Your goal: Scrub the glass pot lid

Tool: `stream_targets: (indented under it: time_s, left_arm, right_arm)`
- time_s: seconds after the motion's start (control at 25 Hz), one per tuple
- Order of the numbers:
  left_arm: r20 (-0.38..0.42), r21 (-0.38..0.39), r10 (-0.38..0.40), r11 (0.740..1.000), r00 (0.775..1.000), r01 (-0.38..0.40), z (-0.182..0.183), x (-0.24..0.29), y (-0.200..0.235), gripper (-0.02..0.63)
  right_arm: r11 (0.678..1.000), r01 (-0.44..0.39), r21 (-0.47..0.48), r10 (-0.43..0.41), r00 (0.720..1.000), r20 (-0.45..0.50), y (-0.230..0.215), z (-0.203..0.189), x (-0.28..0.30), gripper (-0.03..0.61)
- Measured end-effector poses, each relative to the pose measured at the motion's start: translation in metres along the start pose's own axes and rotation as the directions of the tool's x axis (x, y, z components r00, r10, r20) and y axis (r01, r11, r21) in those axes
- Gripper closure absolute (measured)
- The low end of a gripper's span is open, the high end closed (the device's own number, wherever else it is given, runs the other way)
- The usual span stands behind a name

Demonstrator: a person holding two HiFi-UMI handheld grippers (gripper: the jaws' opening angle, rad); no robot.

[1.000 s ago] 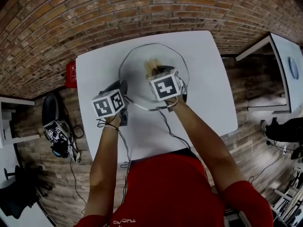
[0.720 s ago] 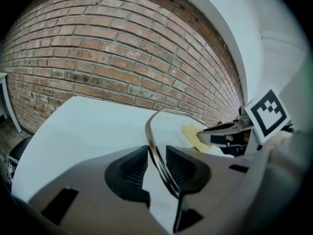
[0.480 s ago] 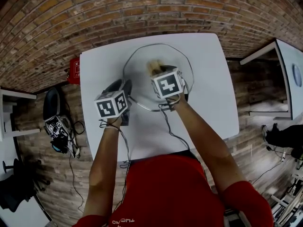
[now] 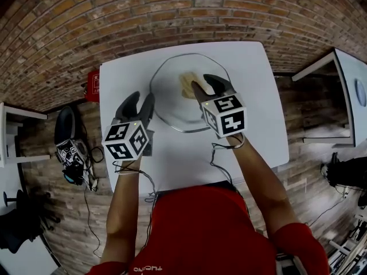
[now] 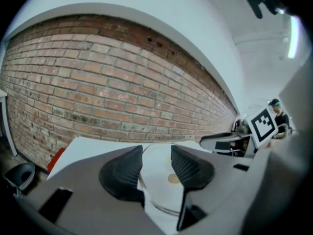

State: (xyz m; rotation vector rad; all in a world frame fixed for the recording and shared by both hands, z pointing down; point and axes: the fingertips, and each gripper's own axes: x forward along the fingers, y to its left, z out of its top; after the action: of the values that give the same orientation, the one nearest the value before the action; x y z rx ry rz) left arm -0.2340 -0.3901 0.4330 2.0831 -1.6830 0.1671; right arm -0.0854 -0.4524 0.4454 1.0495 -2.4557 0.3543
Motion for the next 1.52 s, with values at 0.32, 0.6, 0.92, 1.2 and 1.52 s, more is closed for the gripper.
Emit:
stream_targets:
  time_s: [0.32, 0.6, 0.92, 1.2, 1.52]
  left_arm:
    - [0.236, 0.155, -0.111, 0.985, 0.965, 0.076, 0.055, -0.048, -0.066, 0.429]
    - [0.299, 0.268, -0.185, 0.958, 0.936, 0.104, 0.074, -0.073, -0.118, 0.523]
    - [0.292, 0.323, -0.232, 0.937, 0.928, 0.132, 0.076, -0.084, -0.151, 0.588]
    - [0.278, 0.318, -0.235, 0.937, 0.931, 0.141, 0.073, -0.087, -0.158, 0.597]
    - [0.267, 0.299, -0.229, 0.943, 0.936, 0.145, 0.07, -0.085, -0.153, 0.597]
  right_arm:
    - [0.995, -0.025, -0.098, 0.049, 0.967, 0.25, 0.013, 0.046, -0.076, 0.42]
    - [0.982, -0.071, -0.178, 0.139, 0.902, 0.408, 0.042, 0.072, -0.131, 0.509]
    - [0.971, -0.119, -0.209, 0.201, 0.878, 0.435, 0.065, 0.07, -0.15, 0.538]
    - [0.967, -0.137, -0.213, 0.221, 0.869, 0.444, 0.072, 0.073, -0.158, 0.549]
    - [0.968, -0.137, -0.211, 0.217, 0.878, 0.427, 0.078, 0.069, -0.153, 0.549]
